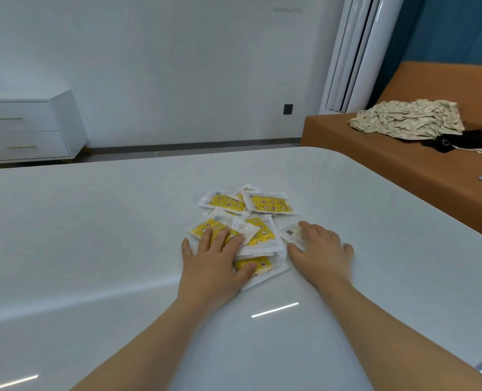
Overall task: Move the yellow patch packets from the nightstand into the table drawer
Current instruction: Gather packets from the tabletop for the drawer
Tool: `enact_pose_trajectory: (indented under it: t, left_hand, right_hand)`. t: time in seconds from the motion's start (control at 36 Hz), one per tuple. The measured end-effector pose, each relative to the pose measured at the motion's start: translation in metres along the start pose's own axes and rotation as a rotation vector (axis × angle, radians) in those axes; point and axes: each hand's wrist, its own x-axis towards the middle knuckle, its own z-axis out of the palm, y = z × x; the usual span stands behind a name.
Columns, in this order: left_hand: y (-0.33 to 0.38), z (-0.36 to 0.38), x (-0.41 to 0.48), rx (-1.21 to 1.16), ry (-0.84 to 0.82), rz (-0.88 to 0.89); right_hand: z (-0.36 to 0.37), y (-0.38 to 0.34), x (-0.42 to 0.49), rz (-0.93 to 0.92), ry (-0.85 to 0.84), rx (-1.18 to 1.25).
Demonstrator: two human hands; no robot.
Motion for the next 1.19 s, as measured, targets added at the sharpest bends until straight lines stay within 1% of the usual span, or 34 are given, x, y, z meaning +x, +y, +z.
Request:
enact_pose_trajectory:
  t: [0.11, 0.22, 0.36, 0.47, 0.64, 0.69, 0.86, 1.06, 1.19]
  left_hand:
    - [0.000, 0.000, -0.010, 0.015, 0.051, -0.009]
    - [0.001, -0.003, -0.009, 0.015, 0.075, 0.040]
    - [0.002, -0.002, -0.010, 0.084, 0.114, 0.094]
    - [0.001, -0.001, -0.012, 0.117, 0.073, 0.117]
    - [0.004, 0.001, -0.017, 0.146, 0.079, 0.178]
    - [0.006, 0.002, -0.020, 0.128, 0.065, 0.166]
    - [0.008, 0.001, -0.028, -0.001, -0.061, 0.112]
    - [0.007, -0.001, -0.061, 0.002, -0.080, 0.121]
    - [0.000, -0.003, -0.081, 0.012, -0.075, 0.097]
  right_hand:
    - [0.000, -0.001, -0.013, -0.038, -0.004, -0.035]
    - [0.000, 0.001, -0.027, -0.036, -0.017, -0.060]
    - [0.000, 0.002, -0.042, -0.047, 0.004, -0.080]
    - [0.000, 0.002, -0.057, -0.048, -0.001, -0.092]
    - [-0.001, 0.004, -0.072, -0.054, -0.013, -0.102]
    - [-0.001, 0.004, -0.076, -0.053, -0.019, -0.101]
    - [-0.003, 0.006, -0.087, -0.054, -0.034, -0.110]
    - [-0.008, 0.008, -0.107, -0.062, -0.048, -0.113]
    - [-0.011, 0.008, -0.121, -0.080, -0.098, -0.108]
